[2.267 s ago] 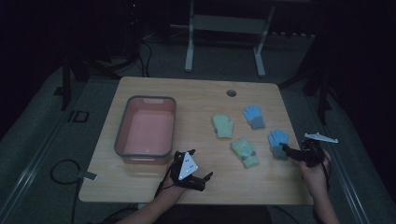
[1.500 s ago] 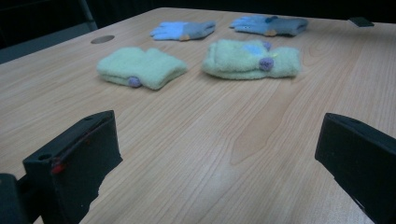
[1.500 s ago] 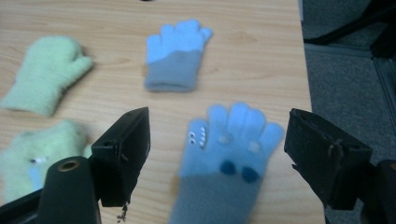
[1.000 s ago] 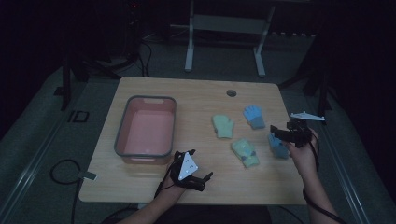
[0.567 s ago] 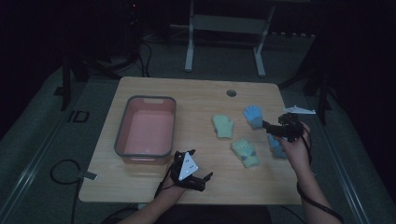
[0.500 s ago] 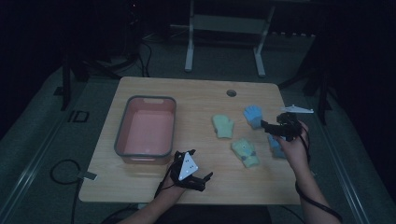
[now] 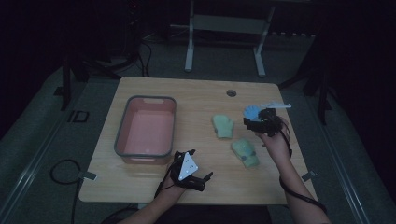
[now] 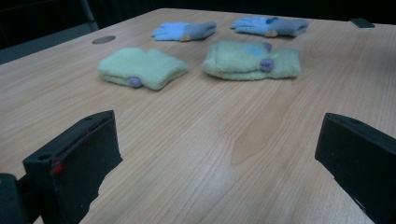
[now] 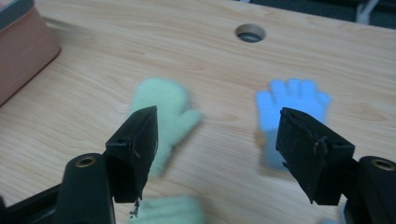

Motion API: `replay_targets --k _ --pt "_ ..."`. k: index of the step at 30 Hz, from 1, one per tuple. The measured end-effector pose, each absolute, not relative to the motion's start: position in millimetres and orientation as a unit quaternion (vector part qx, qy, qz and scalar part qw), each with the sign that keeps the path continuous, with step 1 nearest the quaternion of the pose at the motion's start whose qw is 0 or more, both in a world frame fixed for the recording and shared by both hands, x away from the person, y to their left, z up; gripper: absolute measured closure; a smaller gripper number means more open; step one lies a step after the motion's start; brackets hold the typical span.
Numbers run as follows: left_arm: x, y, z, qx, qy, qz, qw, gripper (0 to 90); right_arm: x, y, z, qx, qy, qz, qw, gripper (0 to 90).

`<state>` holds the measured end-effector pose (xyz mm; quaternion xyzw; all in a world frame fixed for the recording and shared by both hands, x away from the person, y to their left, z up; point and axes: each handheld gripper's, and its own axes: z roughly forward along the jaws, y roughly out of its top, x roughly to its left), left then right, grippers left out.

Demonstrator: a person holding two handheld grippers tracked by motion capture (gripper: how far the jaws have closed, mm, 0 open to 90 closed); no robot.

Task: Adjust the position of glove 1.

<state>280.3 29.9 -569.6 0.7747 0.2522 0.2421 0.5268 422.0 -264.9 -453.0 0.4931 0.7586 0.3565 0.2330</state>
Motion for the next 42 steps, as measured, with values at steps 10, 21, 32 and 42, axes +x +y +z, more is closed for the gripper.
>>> replay_targets --k 10,21,32,42 --pt "280.2 30.1 -569.5 0.776 0.249 0.243 0.526 0.1 436.9 -224.3 -467.2 0.487 0.772 0.348 0.216 33.1" --pt "280.0 30.4 -569.6 0.775 0.251 0.244 0.527 0.1 457.7 -191.3 -489.0 0.497 0.781 0.32 0.201 43.1" --pt "279.5 30.1 -569.6 0.776 0.248 0.242 0.527 0.1 473.7 -170.8 -515.5 0.529 0.779 0.279 0.186 53.2" --pt "279.3 29.7 -569.7 0.777 0.246 0.244 0.526 0.1 485.1 -161.3 -538.1 0.547 0.776 0.244 0.195 59.3"
